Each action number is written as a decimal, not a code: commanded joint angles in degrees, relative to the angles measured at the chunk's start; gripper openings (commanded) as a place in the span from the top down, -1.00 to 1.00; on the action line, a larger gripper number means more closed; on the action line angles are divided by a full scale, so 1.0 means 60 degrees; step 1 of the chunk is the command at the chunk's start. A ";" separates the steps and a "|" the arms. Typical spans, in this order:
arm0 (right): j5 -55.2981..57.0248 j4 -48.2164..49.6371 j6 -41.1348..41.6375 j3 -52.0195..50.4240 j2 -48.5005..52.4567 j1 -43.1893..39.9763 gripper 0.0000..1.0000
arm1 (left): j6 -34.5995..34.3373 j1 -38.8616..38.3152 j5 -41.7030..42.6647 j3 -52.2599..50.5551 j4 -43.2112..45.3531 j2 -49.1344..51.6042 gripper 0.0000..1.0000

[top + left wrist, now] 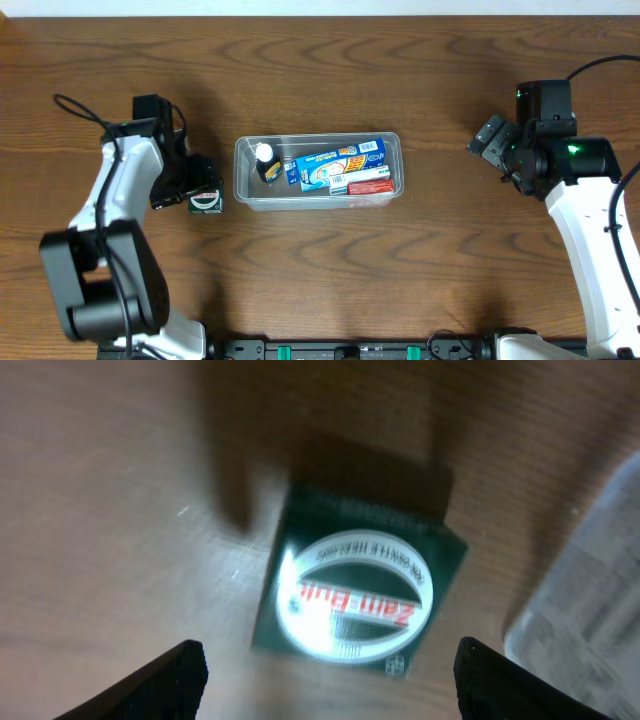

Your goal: Pack container

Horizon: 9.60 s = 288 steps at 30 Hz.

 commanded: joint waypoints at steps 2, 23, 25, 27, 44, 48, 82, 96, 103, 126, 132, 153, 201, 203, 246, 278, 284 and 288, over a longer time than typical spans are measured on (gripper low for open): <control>0.0066 -0.0011 0.0113 0.0066 -0.0026 -0.0066 -0.99 | 0.0878 0.0058 0.0488 -0.0073 0.0244 0.0576 -0.60; 0.0066 -0.0011 0.0117 0.0066 -0.0026 -0.0066 -0.98 | 0.2157 0.0058 0.0484 -0.0076 0.0969 0.1763 -0.49; 0.0066 -0.0011 0.0117 0.0066 -0.0026 -0.0066 -0.99 | 0.1920 0.0058 0.0484 -0.0066 0.0965 0.1701 -0.48; 0.0066 -0.0007 0.0113 0.0066 -0.0026 -0.0066 -0.98 | 0.1767 0.0062 0.0481 -0.0033 0.0918 0.1563 -0.48; 0.0066 -0.0007 0.0117 0.0066 -0.0026 -0.0066 -0.98 | 0.1497 -0.0011 0.0477 0.0892 -0.0761 -0.1836 -0.46; 0.0066 -0.0011 0.0113 0.0066 -0.0026 -0.0066 -0.99 | 0.1494 -0.0011 0.0382 0.0882 -0.0962 -0.2157 -0.53; 0.0066 -0.0007 0.0117 0.0066 -0.0026 -0.0066 -0.99 | 0.1206 -0.0011 0.0481 0.0721 -0.1209 0.2076 0.00; 0.0066 -0.0007 0.0113 0.0066 -0.0026 -0.0066 -0.98 | 0.1016 -0.0022 0.0481 0.2412 -0.3439 -0.0291 0.07; 0.0066 -0.0007 0.0117 0.0066 -0.0026 -0.0066 -0.99 | 0.0623 -0.0976 0.0557 0.2412 -0.2841 -0.1916 0.09; 0.0066 -0.0007 0.0117 0.0066 -0.0026 -0.0066 -0.98 | -0.0594 -0.3978 -0.0040 0.2211 -0.1439 -0.0525 0.08; 0.0066 -0.0007 0.0117 0.0066 -0.0026 -0.0066 -0.99 | -0.0871 -0.3978 0.0000 0.2200 -0.1570 -0.0331 -0.08; 0.0066 -0.0011 0.0117 0.0066 -0.0026 -0.0066 -0.98 | -0.0871 -0.2765 -0.0863 0.2320 -0.2641 -0.2634 -0.57; 0.0641 -0.0492 -0.0969 0.0047 -0.0397 -0.0062 -0.98 | -0.0903 0.1730 -0.0849 0.2317 -0.3155 -0.2936 -0.96; 0.1016 -0.0382 -0.1523 0.0036 -0.0823 -0.0055 -0.99 | -0.0903 0.1730 -0.0849 0.2317 -0.3151 -0.2936 -0.96; 0.0350 0.3741 -0.5530 -1.0327 -1.3118 -0.0055 -0.98 | -0.0900 0.1730 -0.0849 0.2317 -0.3155 -0.2936 -0.96; 0.0350 0.3723 -0.5497 -1.0324 -1.3118 -0.0055 -0.98 | -0.0874 0.1650 -0.0852 0.2237 -0.3118 -0.3803 -0.96; 0.0350 0.3719 -0.5501 -1.0324 -1.3114 -0.0055 -0.98 | -0.0874 0.1523 -0.0838 0.1606 -0.2269 -0.5319 -0.96; 0.0346 0.3719 -0.5497 -1.0324 -1.3114 -0.0055 -0.99 | -0.0834 0.0929 -0.0838 0.0594 -0.0678 -0.6521 -0.96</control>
